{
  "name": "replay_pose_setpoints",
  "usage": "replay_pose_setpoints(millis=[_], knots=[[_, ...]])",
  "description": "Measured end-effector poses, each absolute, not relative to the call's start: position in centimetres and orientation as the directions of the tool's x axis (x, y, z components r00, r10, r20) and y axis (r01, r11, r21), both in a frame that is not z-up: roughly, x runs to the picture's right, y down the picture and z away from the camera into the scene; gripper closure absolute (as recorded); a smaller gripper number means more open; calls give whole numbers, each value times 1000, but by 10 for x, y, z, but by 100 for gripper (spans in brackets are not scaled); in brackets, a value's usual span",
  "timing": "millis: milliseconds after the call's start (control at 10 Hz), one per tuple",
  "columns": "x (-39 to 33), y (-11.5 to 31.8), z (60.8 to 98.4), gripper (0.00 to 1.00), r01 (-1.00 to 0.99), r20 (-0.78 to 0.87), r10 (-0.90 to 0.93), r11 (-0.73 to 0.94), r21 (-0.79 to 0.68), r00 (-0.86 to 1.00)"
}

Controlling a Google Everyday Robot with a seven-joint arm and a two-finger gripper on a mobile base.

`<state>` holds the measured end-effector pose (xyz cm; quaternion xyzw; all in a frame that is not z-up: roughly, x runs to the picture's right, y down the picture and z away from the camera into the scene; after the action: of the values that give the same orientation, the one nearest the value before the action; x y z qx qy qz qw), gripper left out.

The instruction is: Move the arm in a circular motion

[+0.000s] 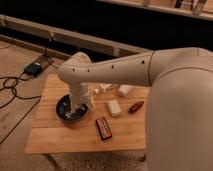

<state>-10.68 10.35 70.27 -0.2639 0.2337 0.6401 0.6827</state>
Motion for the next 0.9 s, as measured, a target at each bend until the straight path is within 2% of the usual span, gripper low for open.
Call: replay_pose_setpoints(millis=[900], knots=[[-103,105,703,35,-998,-660,749,30,-57,61]])
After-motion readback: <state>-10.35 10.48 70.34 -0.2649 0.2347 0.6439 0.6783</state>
